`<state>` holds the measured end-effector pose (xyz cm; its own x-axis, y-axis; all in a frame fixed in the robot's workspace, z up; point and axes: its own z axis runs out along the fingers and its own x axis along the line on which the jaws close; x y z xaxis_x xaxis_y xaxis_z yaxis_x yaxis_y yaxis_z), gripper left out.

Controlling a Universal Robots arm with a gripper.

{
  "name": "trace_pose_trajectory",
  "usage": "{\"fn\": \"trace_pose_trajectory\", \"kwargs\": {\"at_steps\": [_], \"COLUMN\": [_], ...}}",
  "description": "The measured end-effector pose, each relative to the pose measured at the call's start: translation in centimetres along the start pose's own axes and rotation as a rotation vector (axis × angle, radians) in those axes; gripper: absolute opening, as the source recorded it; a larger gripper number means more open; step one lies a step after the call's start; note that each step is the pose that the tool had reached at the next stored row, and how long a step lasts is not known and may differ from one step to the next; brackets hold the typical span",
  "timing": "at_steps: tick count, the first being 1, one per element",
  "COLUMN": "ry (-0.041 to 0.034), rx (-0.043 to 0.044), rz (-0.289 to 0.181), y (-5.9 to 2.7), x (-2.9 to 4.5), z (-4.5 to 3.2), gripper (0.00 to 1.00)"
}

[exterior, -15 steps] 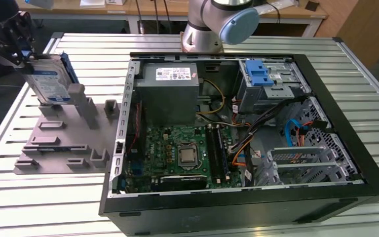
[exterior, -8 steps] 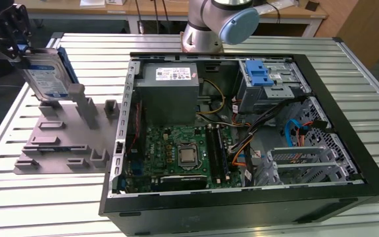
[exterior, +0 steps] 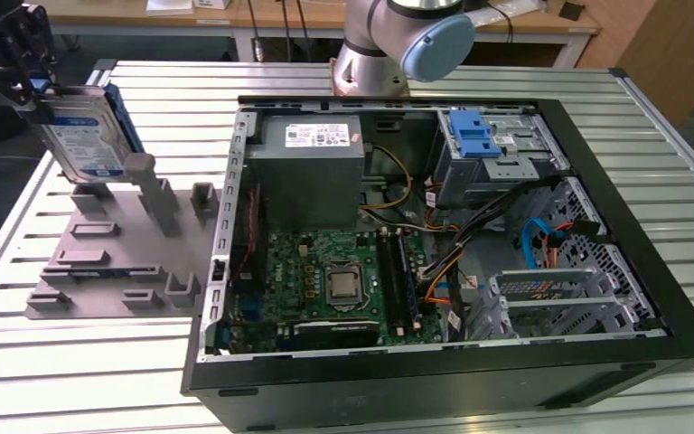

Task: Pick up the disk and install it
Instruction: 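Pick up the disk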

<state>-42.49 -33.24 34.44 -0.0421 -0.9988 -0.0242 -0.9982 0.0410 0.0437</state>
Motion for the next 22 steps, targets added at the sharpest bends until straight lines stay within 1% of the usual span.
{"fn": "trace_pose_trajectory", "kwargs": {"at_steps": [22], "ry": [0.0000], "rx": [0.0001], "rz": [0.000], "y": [0.06], "x": [-0.03], "z": [-1.29], "gripper": [0.37]}}
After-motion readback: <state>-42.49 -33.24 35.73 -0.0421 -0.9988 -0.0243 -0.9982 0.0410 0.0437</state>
